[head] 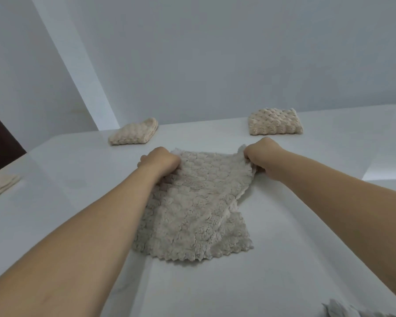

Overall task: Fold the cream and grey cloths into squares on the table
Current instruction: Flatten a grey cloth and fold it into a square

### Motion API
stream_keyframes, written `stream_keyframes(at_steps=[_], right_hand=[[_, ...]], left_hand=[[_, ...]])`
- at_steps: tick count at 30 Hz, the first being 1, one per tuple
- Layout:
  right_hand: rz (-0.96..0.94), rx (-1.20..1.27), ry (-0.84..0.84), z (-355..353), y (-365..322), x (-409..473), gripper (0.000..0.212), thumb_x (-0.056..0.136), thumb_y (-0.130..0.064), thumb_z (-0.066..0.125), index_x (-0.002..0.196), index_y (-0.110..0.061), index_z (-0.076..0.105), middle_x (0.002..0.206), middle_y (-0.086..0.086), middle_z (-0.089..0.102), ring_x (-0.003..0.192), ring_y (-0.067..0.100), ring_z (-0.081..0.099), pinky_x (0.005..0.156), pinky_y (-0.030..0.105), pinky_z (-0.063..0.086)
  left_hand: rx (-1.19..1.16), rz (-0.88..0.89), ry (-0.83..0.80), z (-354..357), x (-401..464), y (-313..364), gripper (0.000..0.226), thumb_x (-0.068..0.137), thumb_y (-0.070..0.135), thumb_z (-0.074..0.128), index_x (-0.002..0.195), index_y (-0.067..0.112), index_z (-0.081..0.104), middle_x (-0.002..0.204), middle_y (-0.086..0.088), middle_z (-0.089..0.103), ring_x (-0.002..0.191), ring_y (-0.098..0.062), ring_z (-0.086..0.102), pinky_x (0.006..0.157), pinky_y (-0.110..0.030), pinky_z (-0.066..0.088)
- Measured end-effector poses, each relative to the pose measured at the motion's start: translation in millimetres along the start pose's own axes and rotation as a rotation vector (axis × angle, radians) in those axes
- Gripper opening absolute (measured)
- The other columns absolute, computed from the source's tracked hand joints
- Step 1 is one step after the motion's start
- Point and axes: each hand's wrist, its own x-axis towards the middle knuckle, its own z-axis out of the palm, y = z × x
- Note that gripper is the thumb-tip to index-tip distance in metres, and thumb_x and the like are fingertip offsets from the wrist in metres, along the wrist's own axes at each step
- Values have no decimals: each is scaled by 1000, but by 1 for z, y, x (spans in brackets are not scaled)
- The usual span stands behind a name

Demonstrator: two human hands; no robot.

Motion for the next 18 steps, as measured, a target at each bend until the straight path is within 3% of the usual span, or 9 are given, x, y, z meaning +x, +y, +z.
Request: stream_keyframes(at_steps=[2, 3, 6, 9, 11, 13, 15, 17, 18], right_hand=[[34, 113, 14, -1, -4, 0, 15, 87, -2, 49, 73, -8, 48, 65, 8, 48, 50, 18, 44, 41, 18, 36], [51, 176, 5, -2, -8, 0, 11, 85, -4, 51, 75, -8, 50, 66, 8, 49, 51, 19, 44, 47, 21, 37], [95, 406, -164, -9, -25, -9, 5, 83, -8, 59, 88, -8, 59, 68, 7, 52, 57, 20, 51, 55, 28, 48], [53, 721, -395, -30, -50, -22, 9, 91, -4, 56, 86, -3, 64, 75, 7, 60, 69, 19, 60, 70, 35, 59], [1, 946, -524, -46, -71, -33, 11, 90, -1, 56, 98, -4, 63, 82, 9, 64, 73, 20, 66, 68, 42, 61], [-70, 1059, -573, -57, -90, -40, 28, 78, 4, 62, 104, -6, 61, 85, 10, 63, 77, 18, 66, 64, 38, 61], [-110, 1053, -555, -64, -108, -40, 42, 61, 6, 69, 102, -5, 67, 90, 10, 60, 92, 18, 58, 77, 36, 59], [-79, 1037, -527, -66, -118, -34, 50, 50, 14, 79, 96, -2, 74, 84, 10, 57, 83, 15, 47, 75, 25, 48], [-55, 1005, -500, -62, -120, -30, 47, 57, 15, 78, 101, -1, 73, 78, 9, 56, 73, 12, 43, 68, 22, 41]], left_hand=[[-135, 125, 27, -5, -5, 3, 20, 89, 26, 50, 76, 11, 47, 71, -3, 44, 64, -22, 48, 53, -29, 31], [-187, 174, 47, -10, -8, 4, 25, 92, 26, 48, 72, 15, 39, 68, 0, 38, 57, -18, 38, 51, -30, 25], [-334, 269, 68, -35, -23, 5, 21, 95, 28, 49, 81, 17, 38, 73, -1, 39, 62, -16, 36, 55, -32, 28], [-797, 240, -113, -79, -54, 4, 9, 94, 21, 58, 97, 13, 55, 79, -10, 58, 66, -23, 56, 57, -36, 46], [-1027, 256, -244, -108, -78, 3, 21, 95, 21, 56, 109, 8, 67, 95, -14, 69, 78, -27, 69, 70, -39, 58], [-1095, 307, -256, -130, -92, 5, 33, 98, 16, 49, 84, 13, 79, 81, -7, 74, 68, -18, 72, 62, -29, 61], [-1100, 390, -170, -145, -100, 10, 60, 99, 8, 44, 51, 24, 75, 60, 7, 71, 53, -5, 68, 46, -17, 52], [-1055, 404, -167, -152, -99, 14, 56, 99, 13, 48, 53, 26, 77, 63, 5, 73, 56, -9, 70, 47, -19, 53], [-1048, 384, -192, -152, -95, 14, 47, 98, 18, 52, 60, 22, 79, 67, 0, 74, 58, -14, 71, 49, -23, 55]])
